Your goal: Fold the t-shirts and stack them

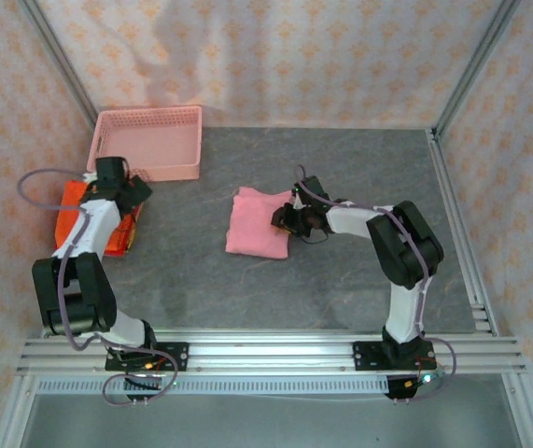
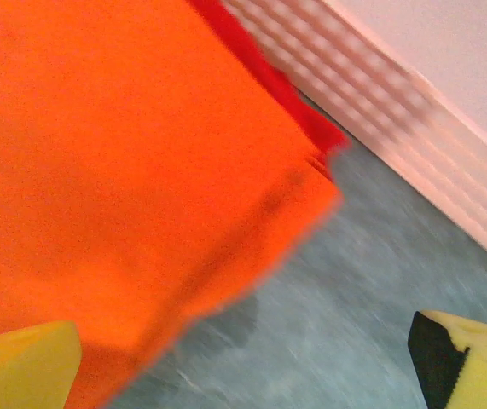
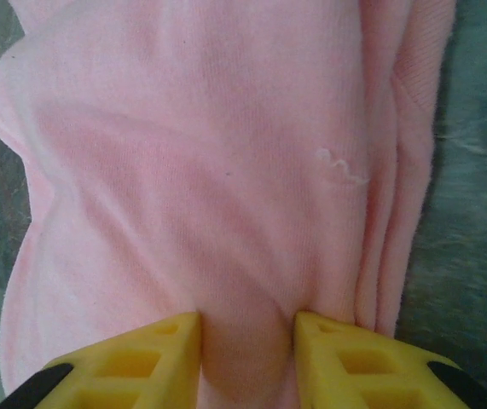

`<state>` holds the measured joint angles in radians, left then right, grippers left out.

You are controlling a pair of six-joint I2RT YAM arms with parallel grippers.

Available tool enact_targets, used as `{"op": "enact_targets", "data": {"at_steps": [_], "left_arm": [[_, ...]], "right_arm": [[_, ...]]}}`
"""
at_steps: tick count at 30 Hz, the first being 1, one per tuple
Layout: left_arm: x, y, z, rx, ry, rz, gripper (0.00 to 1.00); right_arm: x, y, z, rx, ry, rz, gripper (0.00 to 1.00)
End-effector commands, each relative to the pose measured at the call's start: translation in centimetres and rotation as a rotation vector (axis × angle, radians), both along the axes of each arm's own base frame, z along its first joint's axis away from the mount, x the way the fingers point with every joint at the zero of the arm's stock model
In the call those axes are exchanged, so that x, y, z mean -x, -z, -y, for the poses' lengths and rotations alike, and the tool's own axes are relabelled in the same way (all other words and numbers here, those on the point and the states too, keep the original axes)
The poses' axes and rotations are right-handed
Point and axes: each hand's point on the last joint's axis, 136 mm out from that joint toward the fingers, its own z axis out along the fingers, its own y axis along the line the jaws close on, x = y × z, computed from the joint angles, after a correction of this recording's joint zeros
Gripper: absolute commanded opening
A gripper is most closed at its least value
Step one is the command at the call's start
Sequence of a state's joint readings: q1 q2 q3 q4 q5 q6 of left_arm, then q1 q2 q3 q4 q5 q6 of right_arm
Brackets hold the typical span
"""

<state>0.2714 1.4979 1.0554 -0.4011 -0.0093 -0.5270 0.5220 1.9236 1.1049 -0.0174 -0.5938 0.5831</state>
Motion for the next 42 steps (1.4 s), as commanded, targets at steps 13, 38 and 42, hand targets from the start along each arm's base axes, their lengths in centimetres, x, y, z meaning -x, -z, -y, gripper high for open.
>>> {"op": "enact_targets", "data": {"at_steps": [13, 38, 42], "left_arm": [[-0.5, 4.9, -7.8, 0.213, -0.265, -0.06, 1.0], [1.3, 9.3, 3.7, 0.509, -0.145, -0.054, 0.98], [1.8, 7.5, 3.7, 0.497, -0.167, 0.007, 0.99]], "right_arm": [[0.1, -1.6, -9.1, -0.113, -0.064, 0.031, 0.34], [0.6, -2.8, -9.8, -0.136, -0.092, 0.057, 0.35], [0.3, -3.7, -10.0, -0.143, -0.1, 0.079, 0.35]]}}
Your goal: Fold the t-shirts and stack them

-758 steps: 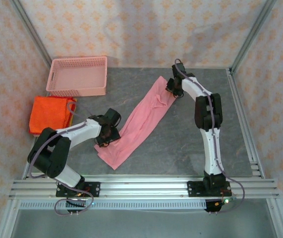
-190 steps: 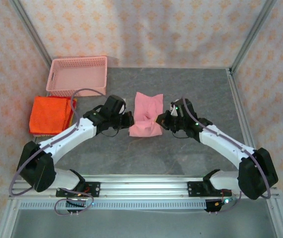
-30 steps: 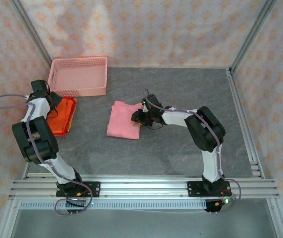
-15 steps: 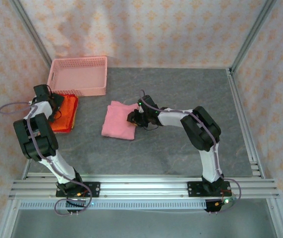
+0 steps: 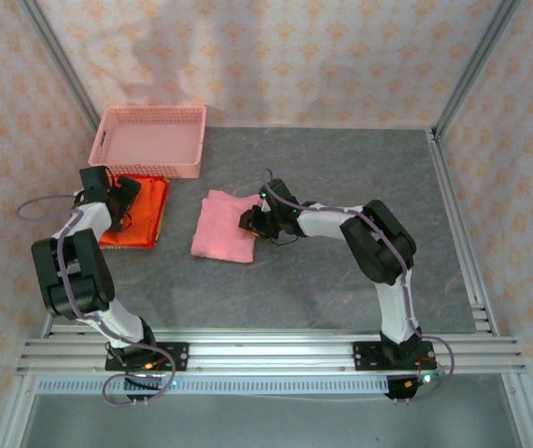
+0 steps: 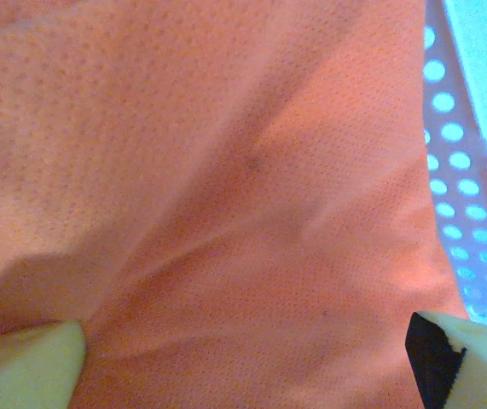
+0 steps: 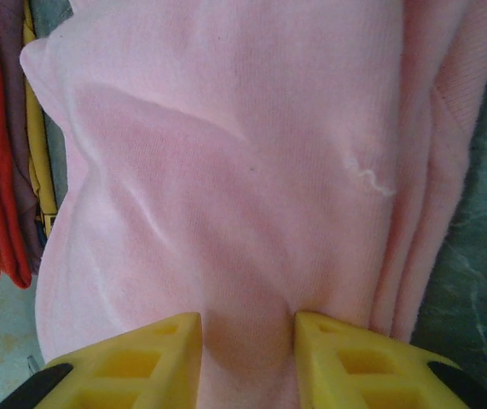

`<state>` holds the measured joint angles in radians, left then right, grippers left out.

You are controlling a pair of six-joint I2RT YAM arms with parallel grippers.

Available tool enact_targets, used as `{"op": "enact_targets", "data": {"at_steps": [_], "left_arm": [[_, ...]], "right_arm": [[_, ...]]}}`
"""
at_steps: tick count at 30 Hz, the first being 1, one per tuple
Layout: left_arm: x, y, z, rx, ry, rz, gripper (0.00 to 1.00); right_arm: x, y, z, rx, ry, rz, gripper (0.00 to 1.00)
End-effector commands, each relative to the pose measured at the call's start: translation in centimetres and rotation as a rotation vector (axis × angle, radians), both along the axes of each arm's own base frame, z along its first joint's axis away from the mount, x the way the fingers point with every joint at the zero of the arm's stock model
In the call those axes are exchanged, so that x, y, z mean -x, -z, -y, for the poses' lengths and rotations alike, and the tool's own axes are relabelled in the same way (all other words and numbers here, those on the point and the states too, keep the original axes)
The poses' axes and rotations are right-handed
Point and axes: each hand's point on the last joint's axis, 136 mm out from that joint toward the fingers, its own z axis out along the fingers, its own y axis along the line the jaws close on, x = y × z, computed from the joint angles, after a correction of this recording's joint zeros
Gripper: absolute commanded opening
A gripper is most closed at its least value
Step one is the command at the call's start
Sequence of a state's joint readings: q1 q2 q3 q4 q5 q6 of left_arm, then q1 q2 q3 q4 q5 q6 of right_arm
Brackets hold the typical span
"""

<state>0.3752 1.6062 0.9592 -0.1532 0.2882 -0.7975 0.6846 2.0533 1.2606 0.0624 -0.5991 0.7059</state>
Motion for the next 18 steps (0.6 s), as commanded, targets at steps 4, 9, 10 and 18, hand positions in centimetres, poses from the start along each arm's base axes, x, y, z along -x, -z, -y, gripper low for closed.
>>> {"op": "enact_targets", "data": {"at_steps": [4, 9, 10, 18], "left_arm": [[4.0, -0.4, 3.4, 0.07, 0.035, -0.118, 1.0], [4.1, -4.9, 4.2, -0.167, 0.19, -0.142, 1.0], [4.0, -5.3, 4.8, -0.203, 0.233, -0.156, 1.0], [2.1, -5.6, 12.9, -0.363, 0.68, -0.232, 1.0]], "right_arm": [[-1.0, -4.2, -1.0, -0.055, -0.021, 0.107, 0.35], [-1.8, -5.0, 0.3, -0.018, 0.017, 0.173, 0.46], [-1.9, -5.1, 0.5, -0.011, 0.022, 0.185, 0.49], [-2.1, -3.7, 3.6, 0.116, 0.099, 0.17, 0.59]]}}
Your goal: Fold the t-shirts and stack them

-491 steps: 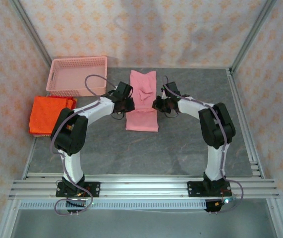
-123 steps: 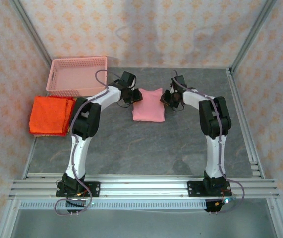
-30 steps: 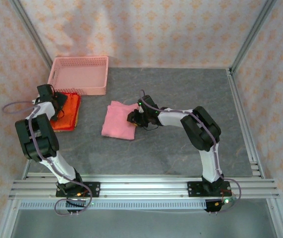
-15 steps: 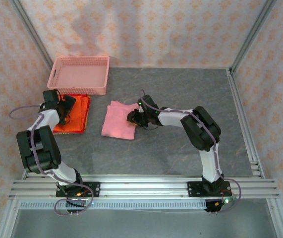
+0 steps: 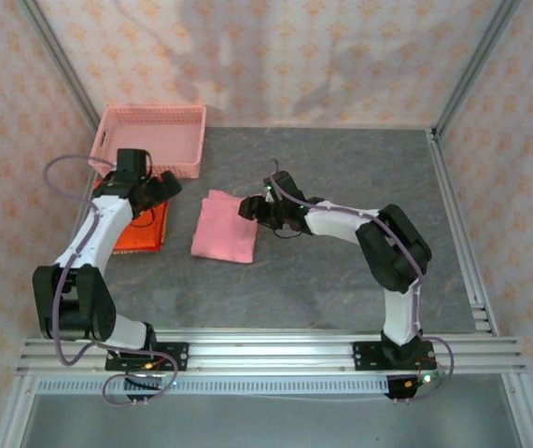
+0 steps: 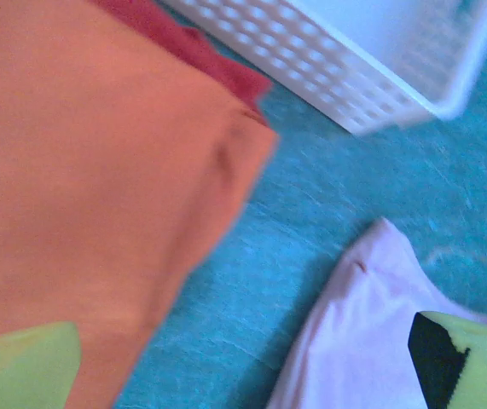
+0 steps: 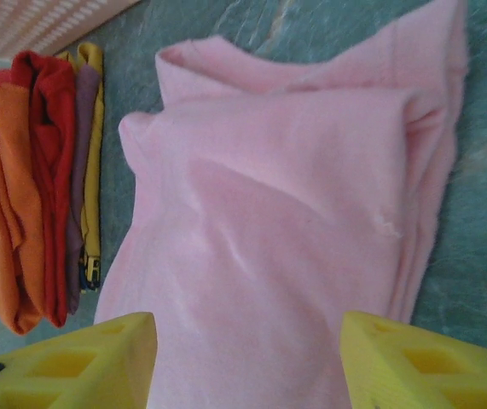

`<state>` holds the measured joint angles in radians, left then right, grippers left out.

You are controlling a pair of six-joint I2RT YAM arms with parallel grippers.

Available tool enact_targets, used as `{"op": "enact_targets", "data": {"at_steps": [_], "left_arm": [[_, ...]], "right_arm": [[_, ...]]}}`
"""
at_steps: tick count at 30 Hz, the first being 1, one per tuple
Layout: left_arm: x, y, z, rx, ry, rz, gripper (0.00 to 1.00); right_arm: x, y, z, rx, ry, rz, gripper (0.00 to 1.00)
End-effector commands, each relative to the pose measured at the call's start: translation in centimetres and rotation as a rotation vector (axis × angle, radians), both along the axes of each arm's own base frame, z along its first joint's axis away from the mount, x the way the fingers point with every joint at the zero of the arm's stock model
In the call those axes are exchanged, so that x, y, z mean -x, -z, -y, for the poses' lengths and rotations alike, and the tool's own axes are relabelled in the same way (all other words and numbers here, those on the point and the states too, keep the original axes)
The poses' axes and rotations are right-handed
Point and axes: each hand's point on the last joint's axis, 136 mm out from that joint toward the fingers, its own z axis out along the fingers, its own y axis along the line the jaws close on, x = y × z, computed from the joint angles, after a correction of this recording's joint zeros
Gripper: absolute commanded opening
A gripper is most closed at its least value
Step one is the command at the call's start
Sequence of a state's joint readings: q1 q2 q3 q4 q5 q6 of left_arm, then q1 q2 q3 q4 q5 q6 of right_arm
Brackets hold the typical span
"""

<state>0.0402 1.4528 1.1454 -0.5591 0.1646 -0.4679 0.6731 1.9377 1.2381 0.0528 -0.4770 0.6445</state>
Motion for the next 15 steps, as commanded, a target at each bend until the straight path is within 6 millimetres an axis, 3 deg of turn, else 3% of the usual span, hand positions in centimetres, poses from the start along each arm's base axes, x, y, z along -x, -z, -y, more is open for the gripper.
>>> {"op": "enact_targets", "data": {"at_steps": [1, 3, 5, 11, 15], "left_arm": [[0.7, 1.7, 2.1, -0.1, 0.186, -0.129, 1.0], [0.3, 2.7, 3.6, -0.073, 0.245, -0.164, 1.0], [-0.1, 3.7, 4.3, -0.047, 0.261, -0.19, 1.0], [-0.5, 5.4, 5.6, 0.002, 0.285, -0.212, 1.0], [-0.2, 6.3, 6.3, 0.026, 0.296, -0.227, 1.0]], "right_arm": [[-0.2, 0.9, 2.0, 0.104, 0.05, -0.01, 0.59], [0.2, 2.0, 2.2, 0.139, 0.039, -0.045, 0.58], [0.3, 2.6, 1.8, 0.142, 0.026, -0.067, 0.49], [0.7, 3.9, -0.1, 0.159, -0.029, -0.108, 0.38], [0.7, 5.3, 0.1, 0.208, -0.032, -0.152, 0.35]]}}
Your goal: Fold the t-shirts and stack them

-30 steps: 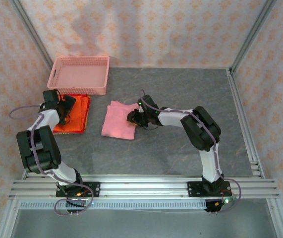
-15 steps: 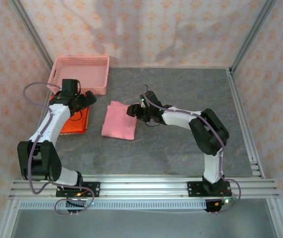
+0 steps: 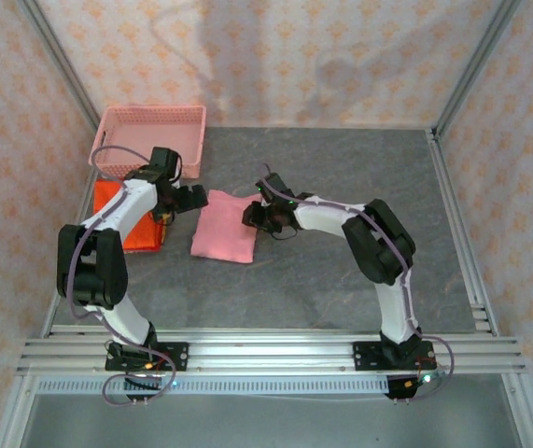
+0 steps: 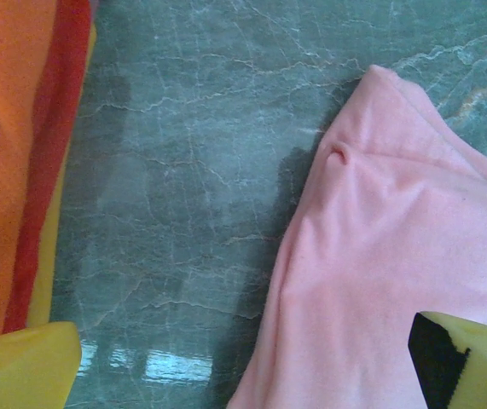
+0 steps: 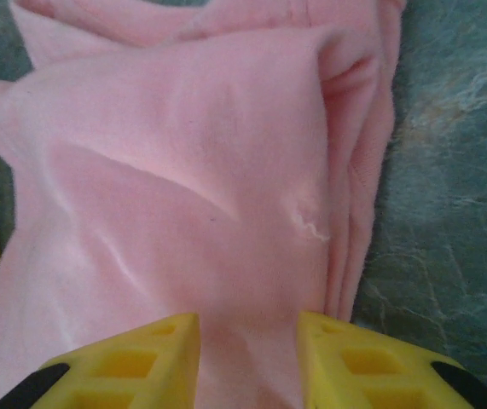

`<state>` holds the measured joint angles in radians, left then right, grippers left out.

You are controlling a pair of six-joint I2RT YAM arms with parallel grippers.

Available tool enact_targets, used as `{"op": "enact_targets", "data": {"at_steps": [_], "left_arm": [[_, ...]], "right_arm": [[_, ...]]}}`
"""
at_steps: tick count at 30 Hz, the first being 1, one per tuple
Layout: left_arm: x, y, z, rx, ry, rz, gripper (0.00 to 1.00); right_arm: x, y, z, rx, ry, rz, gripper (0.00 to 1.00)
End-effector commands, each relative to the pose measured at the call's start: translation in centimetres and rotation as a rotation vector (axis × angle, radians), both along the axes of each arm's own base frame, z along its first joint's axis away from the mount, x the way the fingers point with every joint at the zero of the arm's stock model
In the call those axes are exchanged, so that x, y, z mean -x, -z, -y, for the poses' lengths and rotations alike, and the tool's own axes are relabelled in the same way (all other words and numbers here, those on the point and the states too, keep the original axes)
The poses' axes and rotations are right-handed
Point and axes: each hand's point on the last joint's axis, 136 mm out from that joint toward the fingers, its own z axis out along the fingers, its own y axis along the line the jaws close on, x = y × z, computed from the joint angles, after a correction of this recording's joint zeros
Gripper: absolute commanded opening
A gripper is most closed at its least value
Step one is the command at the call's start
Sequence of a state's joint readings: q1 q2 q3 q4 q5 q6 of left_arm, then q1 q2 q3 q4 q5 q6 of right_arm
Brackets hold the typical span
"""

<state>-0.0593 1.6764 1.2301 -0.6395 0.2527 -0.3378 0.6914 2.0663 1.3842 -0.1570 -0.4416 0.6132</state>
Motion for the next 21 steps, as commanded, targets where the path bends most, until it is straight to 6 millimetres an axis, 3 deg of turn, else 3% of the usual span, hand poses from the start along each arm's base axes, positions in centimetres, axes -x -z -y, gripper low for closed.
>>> {"op": "enact_targets", "data": {"at_steps": [1, 4, 9, 13, 18, 21], "left_arm": [[0.4, 0.4, 1.1, 0.021, 0.041, -0.018, 1.0], [0.7, 1.0, 1.9, 0.043, 0.055, -0.024, 1.0], [1.6, 3.1, 3.6, 0.092, 0.073, -0.058, 1.0], [2.5, 4.7, 4.7, 0.114, 0.076, -0.079, 0.99], [3.2, 7.0, 6.3, 0.179, 0.084, -0.112, 0.85], [3.3, 7.3, 6.7, 0.173, 0.096, -0.111, 0.76]], "right_arm": [[0.5, 1.4, 0.4, 0.065, -0.017, -0.048, 0.36], [0.7, 2.1, 0.6, 0.088, -0.023, -0.066, 0.35], [1.0, 3.1, 2.0, 0.121, -0.003, -0.089, 0.2], [1.2, 3.9, 3.1, 0.179, -0.041, -0.095, 0.19], [1.3, 4.9, 3.3, 0.196, -0.061, -0.123, 0.18], [1.3, 5.2, 3.1, 0.188, -0.06, -0.131, 0.18]]}}
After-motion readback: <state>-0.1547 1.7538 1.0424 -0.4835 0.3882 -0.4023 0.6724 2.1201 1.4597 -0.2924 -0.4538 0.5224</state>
